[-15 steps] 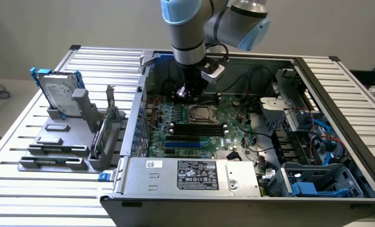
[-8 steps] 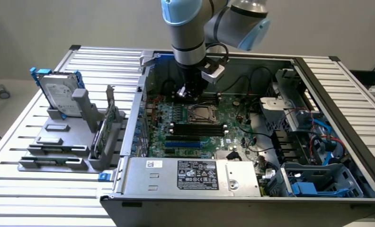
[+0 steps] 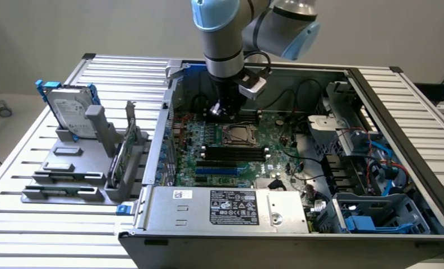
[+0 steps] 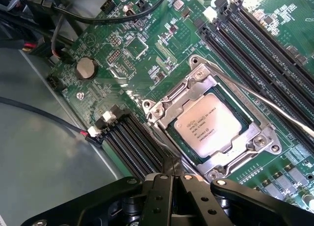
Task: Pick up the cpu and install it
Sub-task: 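Install the first cpu locking lever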
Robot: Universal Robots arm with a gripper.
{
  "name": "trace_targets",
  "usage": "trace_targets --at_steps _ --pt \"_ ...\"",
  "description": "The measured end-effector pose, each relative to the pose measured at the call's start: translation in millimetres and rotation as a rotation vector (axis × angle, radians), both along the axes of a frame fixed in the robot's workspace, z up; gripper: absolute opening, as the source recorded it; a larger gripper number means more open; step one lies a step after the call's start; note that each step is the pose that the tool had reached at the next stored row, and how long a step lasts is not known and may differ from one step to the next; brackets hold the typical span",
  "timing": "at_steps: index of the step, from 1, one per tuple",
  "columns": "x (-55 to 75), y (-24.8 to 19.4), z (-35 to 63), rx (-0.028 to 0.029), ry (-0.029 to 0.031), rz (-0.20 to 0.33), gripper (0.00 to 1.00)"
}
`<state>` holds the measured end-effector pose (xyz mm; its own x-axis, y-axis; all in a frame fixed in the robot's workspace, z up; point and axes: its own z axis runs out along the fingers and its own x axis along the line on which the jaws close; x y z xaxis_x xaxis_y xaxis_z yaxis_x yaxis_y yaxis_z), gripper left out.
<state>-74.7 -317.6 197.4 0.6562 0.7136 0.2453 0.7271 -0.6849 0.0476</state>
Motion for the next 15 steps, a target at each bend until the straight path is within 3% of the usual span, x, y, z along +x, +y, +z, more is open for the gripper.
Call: trace_targets --at_steps 15 --pt "8.9 0.0 -0.8 0.0000 -0.0001 0.000 0.11"
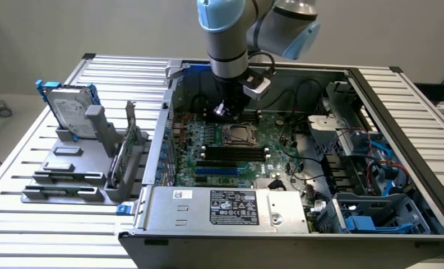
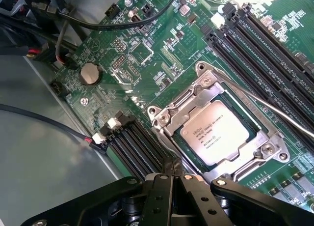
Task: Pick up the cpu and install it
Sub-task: 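Install the first cpu locking lever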
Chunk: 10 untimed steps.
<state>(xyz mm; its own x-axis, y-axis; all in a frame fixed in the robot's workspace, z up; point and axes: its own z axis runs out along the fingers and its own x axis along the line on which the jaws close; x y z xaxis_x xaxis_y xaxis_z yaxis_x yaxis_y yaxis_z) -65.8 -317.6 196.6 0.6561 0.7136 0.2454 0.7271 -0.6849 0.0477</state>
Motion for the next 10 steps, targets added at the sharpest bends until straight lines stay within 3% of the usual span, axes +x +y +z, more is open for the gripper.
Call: trace_targets --at_steps 10 --pt "6.5 -0.2 -0.5 0.0000 0.0000 0.000 0.11"
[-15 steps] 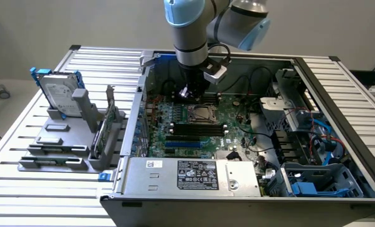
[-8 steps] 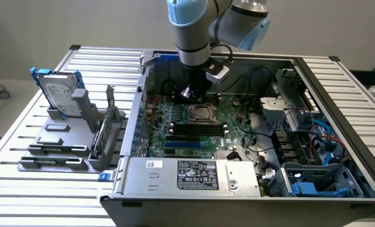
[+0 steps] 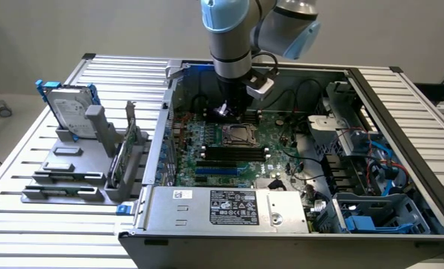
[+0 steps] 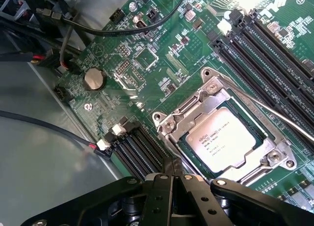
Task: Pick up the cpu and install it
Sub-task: 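Install the first cpu locking lever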
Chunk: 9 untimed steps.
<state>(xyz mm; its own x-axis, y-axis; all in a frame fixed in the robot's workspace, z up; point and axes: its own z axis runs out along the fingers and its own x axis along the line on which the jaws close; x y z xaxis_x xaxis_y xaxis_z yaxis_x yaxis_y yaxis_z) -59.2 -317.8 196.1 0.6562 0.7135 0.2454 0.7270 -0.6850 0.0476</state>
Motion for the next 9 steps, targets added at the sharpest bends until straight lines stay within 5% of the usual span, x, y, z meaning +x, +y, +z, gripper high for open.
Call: trace_targets --at_steps 9 --pt "2.5 -0.7 -0.4 0.0000 -0.0001 0.000 0.11"
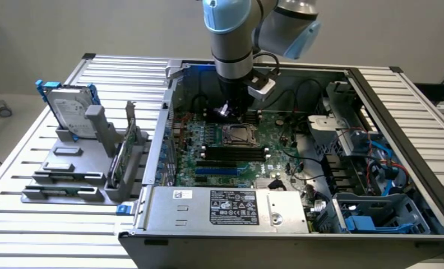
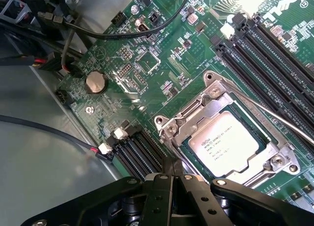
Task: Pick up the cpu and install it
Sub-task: 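Install the first cpu locking lever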
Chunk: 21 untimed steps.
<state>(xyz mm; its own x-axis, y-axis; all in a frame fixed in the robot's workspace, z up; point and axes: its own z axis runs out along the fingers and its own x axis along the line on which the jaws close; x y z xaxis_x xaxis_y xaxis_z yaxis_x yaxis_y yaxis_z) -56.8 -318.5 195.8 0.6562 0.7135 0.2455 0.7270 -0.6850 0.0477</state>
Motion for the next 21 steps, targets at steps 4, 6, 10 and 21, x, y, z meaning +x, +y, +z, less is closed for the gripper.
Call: trace_targets --at_steps 4,6,10,21 --pt "-1.0 -0.1 0.8 0.0043 -0.0001 0.000 0.11" --pt "-3.1 -0.1 1.8 0.0111 0.0002 0.000 0.11" --pt "-8.9 0.0 3.1 0.0324 0.0001 0.000 0.11" --pt "-31.8 -0.2 13.5 0.0611 0.0002 0.000 0.11"
